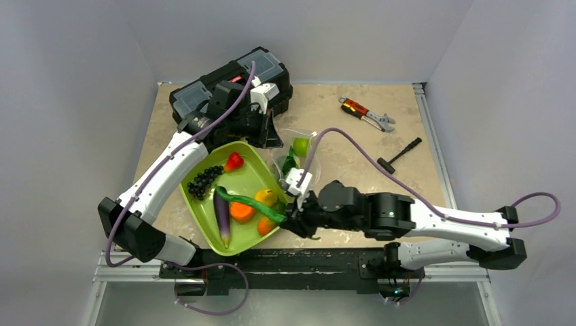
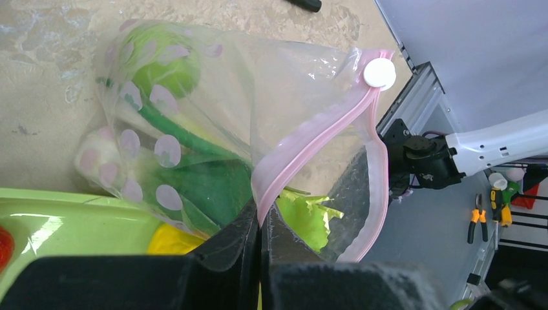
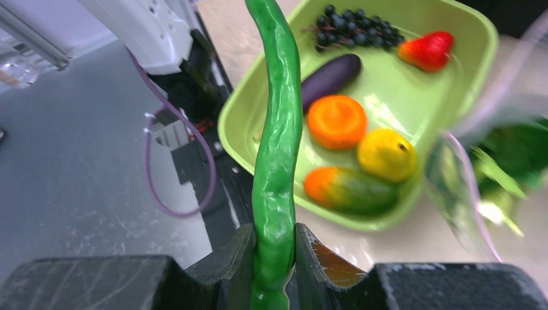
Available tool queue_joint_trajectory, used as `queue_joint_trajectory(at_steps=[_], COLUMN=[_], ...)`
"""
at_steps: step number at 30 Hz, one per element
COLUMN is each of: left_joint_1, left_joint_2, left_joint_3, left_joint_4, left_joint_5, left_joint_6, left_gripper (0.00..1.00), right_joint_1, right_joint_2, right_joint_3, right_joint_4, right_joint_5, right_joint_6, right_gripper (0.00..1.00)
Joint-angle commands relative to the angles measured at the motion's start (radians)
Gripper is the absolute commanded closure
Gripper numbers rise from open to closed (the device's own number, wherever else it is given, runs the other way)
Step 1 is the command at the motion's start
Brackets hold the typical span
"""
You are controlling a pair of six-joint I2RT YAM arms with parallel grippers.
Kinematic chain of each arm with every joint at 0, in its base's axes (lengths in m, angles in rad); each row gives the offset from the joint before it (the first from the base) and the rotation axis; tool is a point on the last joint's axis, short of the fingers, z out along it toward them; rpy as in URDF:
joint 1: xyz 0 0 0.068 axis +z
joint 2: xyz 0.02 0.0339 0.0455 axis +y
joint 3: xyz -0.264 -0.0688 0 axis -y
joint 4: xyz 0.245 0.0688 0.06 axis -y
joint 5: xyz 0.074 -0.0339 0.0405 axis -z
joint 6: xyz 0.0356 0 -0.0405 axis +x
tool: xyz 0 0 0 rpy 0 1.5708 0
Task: Place the food in the zip-top bag and seal the zipper
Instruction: Place the fake vegetable in the zipper food storage bag.
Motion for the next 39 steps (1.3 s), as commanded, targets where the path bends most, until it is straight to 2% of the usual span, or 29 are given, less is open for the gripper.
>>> queue_joint_trajectory(at_steps=[1, 6, 14, 21, 24, 28, 32, 36, 39], left_joint_1=[0.007, 0.008, 0.002, -0.049, -0.078, -0.105, -0.128, -0.136, -0.144], left_joint_2=[0.003, 0.004, -0.005, -0.019, -0.031, -0.033, -0.039, -0.052, -0.053], left_joint_3=[0.043, 0.040, 0.036, 0.035, 0.028, 0.024, 0.020, 0.016, 0.014], left_joint_4=[0.021, 0.024, 0.031, 0.024, 0.016, 0.019, 0.025, 0.032, 0.033], left_joint_5=[-0.011, -0.011, -0.003, -0.053, -0.138, -0.153, -0.157, -0.160, -0.157], left_joint_6=[0.017, 0.015, 0.006, 0.010, 0.016, 0.017, 0.015, 0.011, 0.007], left_gripper=[1.00, 1.00, 1.00, 1.00, 1.00, 1.00, 1.00, 1.00, 1.00], right_joint_1=[-0.003, -0.005, -0.005, -0.008, -0.021, -0.061, -0.128, -0.215, -0.236], right_joint_2=[-0.164, -0.295, -0.226, -0.118, -0.079, -0.008, 0.050, 0.039, 0.049], right_joint_3=[0.008, 0.043, 0.116, 0.278, 0.360, 0.446, 0.442, 0.381, 0.365], right_joint_4=[-0.226, -0.400, -0.699, -0.847, -0.855, -0.871, -0.872, -0.869, -0.862], right_joint_5=[0.166, 0.325, 0.462, 0.421, 0.366, 0.301, 0.244, 0.224, 0.211], right_joint_6=[0.011, 0.103, 0.366, 0.516, 0.523, 0.516, 0.514, 0.500, 0.503], right_gripper=[1.00, 1.00, 1.00, 1.00, 1.00, 1.00, 1.00, 1.00, 1.00])
